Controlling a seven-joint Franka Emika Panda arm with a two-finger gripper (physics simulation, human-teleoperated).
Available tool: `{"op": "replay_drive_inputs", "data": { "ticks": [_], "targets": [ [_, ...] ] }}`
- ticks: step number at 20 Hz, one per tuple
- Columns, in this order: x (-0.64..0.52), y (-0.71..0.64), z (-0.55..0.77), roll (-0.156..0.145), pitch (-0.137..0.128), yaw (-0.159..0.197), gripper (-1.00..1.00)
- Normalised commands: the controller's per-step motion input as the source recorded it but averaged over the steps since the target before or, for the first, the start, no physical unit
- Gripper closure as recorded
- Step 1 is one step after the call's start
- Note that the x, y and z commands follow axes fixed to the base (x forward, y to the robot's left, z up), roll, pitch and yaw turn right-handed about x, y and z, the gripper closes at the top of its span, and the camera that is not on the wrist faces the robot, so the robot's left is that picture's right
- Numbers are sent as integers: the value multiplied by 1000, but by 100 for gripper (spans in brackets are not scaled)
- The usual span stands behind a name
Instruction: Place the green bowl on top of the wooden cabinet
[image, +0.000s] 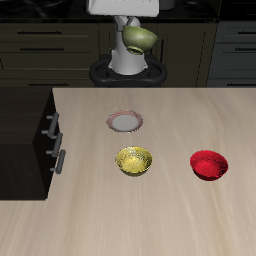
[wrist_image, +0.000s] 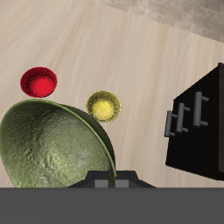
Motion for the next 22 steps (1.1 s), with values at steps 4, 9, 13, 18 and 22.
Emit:
{"op": "replay_drive_inputs", "data": {
  "ticks": [4,9,13,18,22],
  "targets": [
    [-9,111,-45,17,3,6,100],
    [10,61,-18,9,-1,4,100],
    [61,88,-33,0,2,8,100],
    [142,132,-29,0,3,-5,100],
    [150,155,60,-5,-8,-4,100]
  ]
}}
